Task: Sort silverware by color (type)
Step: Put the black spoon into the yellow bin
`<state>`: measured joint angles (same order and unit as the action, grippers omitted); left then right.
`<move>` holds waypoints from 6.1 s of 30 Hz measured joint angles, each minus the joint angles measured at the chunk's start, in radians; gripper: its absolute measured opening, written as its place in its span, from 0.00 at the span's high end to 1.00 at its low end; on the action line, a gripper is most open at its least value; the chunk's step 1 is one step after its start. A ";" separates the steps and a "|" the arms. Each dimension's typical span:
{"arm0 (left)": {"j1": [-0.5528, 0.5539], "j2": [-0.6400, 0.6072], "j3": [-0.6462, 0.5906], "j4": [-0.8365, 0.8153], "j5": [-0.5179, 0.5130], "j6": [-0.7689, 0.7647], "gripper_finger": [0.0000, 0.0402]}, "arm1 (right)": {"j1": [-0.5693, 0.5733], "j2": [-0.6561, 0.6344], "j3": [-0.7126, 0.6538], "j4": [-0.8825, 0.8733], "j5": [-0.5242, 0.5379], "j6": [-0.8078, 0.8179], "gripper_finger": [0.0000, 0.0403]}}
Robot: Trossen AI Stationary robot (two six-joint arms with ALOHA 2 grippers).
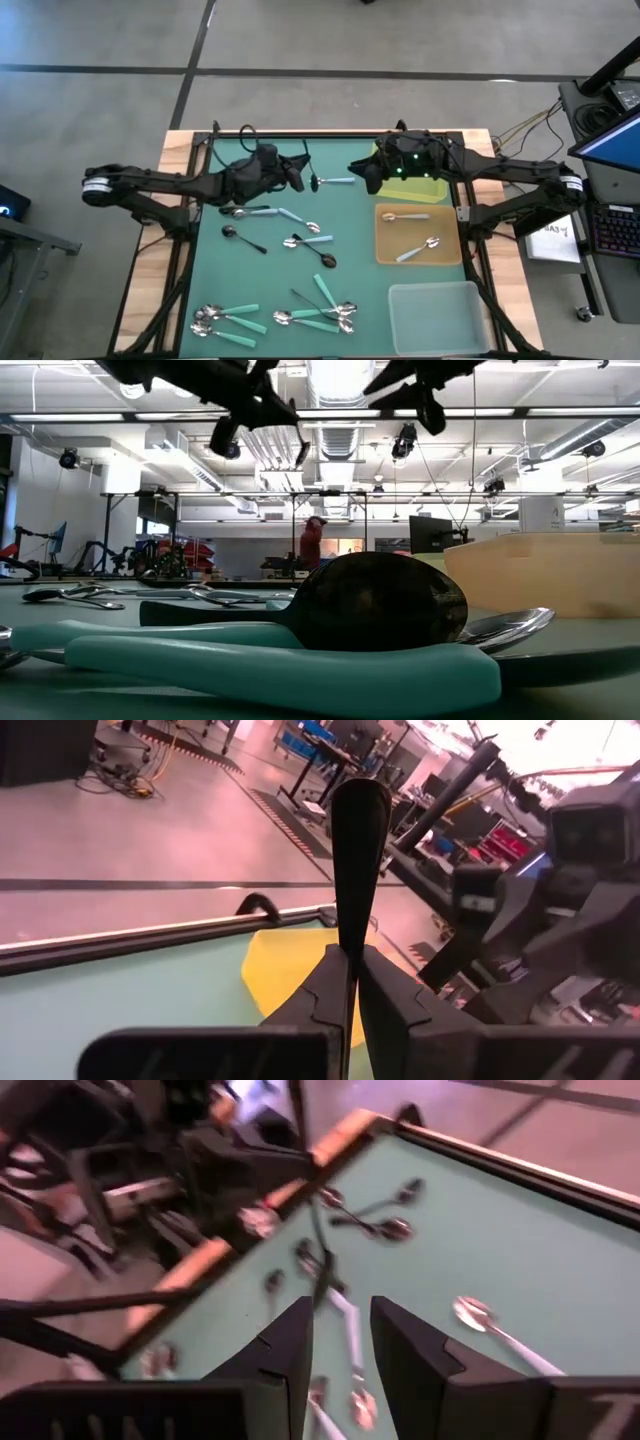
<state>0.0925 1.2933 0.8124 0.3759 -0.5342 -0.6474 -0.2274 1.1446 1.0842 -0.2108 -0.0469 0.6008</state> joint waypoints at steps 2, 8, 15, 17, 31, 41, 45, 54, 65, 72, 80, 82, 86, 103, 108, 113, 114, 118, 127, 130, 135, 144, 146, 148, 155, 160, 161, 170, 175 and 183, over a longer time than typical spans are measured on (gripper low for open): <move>0.000 0.031 0.042 0.000 0.001 -0.001 1.00 | 0.000 0.000 -0.016 0.043 -0.013 0.029 0.74; -0.003 0.148 0.193 -0.011 0.078 -0.029 1.00 | 0.000 0.021 -0.032 0.075 -0.014 0.062 0.63; -0.004 0.227 0.314 -0.206 0.093 -0.058 1.00 | 0.003 0.057 -0.032 0.089 -0.001 0.065 0.56; -0.004 0.226 0.324 -0.194 0.101 -0.042 1.00 | 0.003 0.062 -0.032 0.090 0.013 0.054 0.55; -0.003 0.228 0.325 -0.158 0.107 -0.022 1.00 | 0.000 0.163 -0.014 0.146 0.021 0.027 0.56; -0.003 0.228 0.325 -0.172 0.106 -0.016 1.00 | -0.002 0.213 0.029 0.137 0.020 0.012 0.91; -0.003 0.228 0.325 -0.179 0.107 -0.017 1.00 | -0.002 0.208 0.054 0.092 0.013 -0.029 0.97; -0.004 0.222 0.324 -0.217 0.108 0.012 0.97 | -0.014 0.198 0.148 -0.108 0.026 -0.122 0.98; -0.003 0.190 0.324 -0.269 0.108 0.067 0.90 | -0.128 0.196 0.271 -0.638 0.322 -0.306 0.98; -0.003 0.175 0.324 -0.298 0.108 0.067 0.90 | -0.221 0.198 0.204 -0.743 0.354 -0.328 0.98; -0.003 0.149 0.324 -0.357 0.108 0.070 0.90 | -0.278 0.200 0.094 -0.795 0.418 -0.364 0.98; -0.003 0.138 0.324 -0.375 0.107 0.085 0.90 | -0.290 0.200 0.063 -0.816 0.417 -0.365 0.98; -0.003 0.109 0.324 -0.413 0.106 0.089 0.90 | -0.303 0.201 -0.011 -0.834 0.417 -0.369 0.98; -0.010 -0.025 0.325 -1.010 0.321 0.104 0.90 | -0.303 0.202 -0.062 -0.827 0.379 -0.426 0.87; -0.029 -0.012 0.324 -1.322 0.446 0.110 0.90 | -0.303 0.202 -0.038 -0.828 0.380 -0.430 0.76; -0.070 0.029 0.283 -1.450 0.452 0.214 0.90 | -0.303 0.202 -0.011 -0.825 0.380 -0.429 0.66; -0.075 0.037 0.268 -1.449 0.456 0.238 0.90 | -0.303 0.202 -0.006 -0.823 0.380 -0.429 0.65; -0.087 0.078 0.215 -1.418 0.462 0.314 0.90 | -0.303 0.202 0.008 -0.818 0.387 -0.429 0.63; -0.099 0.153 0.142 -1.248 0.480 0.420 0.90 | -0.303 0.202 0.009 -0.800 0.387 -0.416 0.63; -0.123 0.158 0.114 -1.252 0.515 0.471 0.90 | -0.303 0.202 0.009 -0.801 0.386 -0.416 0.63; -0.190 0.151 0.039 -1.248 0.606 0.513 0.90 | -0.303 0.202 0.009 -0.801 0.385 -0.416 0.63; -0.258 0.152 -0.077 -1.136 0.590 0.536 0.90 | -0.303 0.202 0.009 -0.794 0.384 -0.417 0.63; -0.257 0.152 -0.078 -1.130 0.543 0.526 0.90 | -0.303 0.202 0.009 -0.793 0.384 -0.417 0.63; -0.256 0.152 -0.078 -1.136 0.517 0.518 0.90 | -0.303 0.202 0.009 -0.788 0.384 -0.417 0.63; -0.260 0.152 -0.077 -1.137 0.519 0.516 0.90 | -0.303 0.202 0.009 -0.779 0.384 -0.417 0.63; -0.260 0.156 -0.082 -1.134 0.520 0.515 0.90 | -0.303 0.202 0.009 -0.779 0.384 -0.417 0.63; -0.260 0.163 -0.083 -1.135 0.520 0.515 0.90 | -0.303 0.202 0.009 -0.779 0.384 -0.417 0.63; -0.260 0.291 -0.062 -1.144 0.542 0.476 0.85 | -0.303 0.202 0.008 -0.777 0.384 -0.417 0.63; -0.261 0.338 -0.055 -1.143 0.546 0.462 0.76 | -0.303 0.202 0.008 -0.772 0.384 -0.417 0.63; -0.260 0.340 -0.046 -1.138 0.554 0.437 0.70 | -0.303 0.202 0.008 -0.768 0.384 -0.387 0.63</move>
<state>-0.1677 1.6329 0.7664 -0.7623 0.0196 -0.2107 -0.5308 1.3464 1.0924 -0.9787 0.3374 0.2135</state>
